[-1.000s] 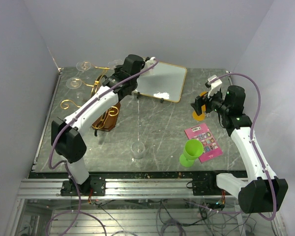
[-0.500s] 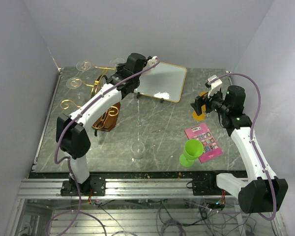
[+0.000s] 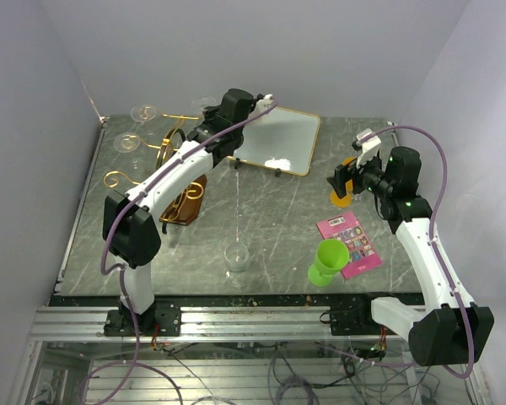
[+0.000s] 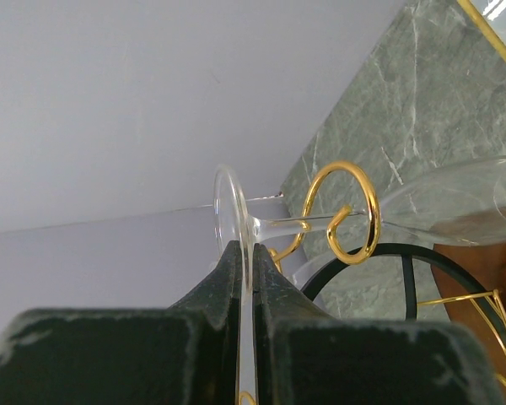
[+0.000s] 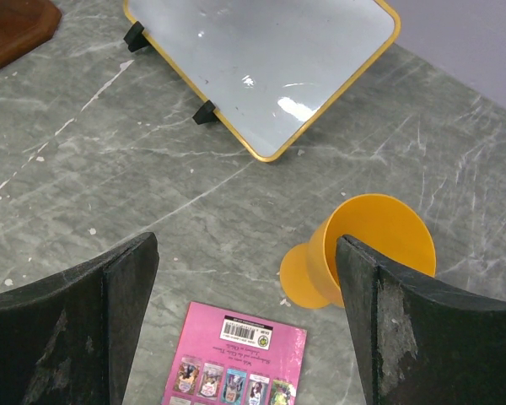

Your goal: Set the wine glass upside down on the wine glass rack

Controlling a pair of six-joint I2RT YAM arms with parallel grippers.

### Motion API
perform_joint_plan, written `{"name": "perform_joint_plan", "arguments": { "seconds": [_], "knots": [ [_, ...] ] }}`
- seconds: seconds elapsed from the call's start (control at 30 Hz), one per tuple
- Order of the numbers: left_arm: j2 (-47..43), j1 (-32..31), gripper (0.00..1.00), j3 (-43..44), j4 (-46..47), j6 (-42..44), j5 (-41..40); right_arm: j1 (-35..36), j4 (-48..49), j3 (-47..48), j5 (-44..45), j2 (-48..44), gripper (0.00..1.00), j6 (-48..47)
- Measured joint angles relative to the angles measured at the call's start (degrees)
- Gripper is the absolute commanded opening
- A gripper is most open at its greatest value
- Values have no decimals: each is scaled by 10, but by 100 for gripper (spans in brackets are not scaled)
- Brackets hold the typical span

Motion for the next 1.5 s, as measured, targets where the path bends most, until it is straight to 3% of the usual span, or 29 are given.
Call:
{"name": "perform_joint_plan", "arguments": {
  "seconds": [1.5],
  "knots": [
    [17, -34, 7, 20, -7, -5, 32, 0, 0, 0, -7, 0, 86, 0]
  ]
}}
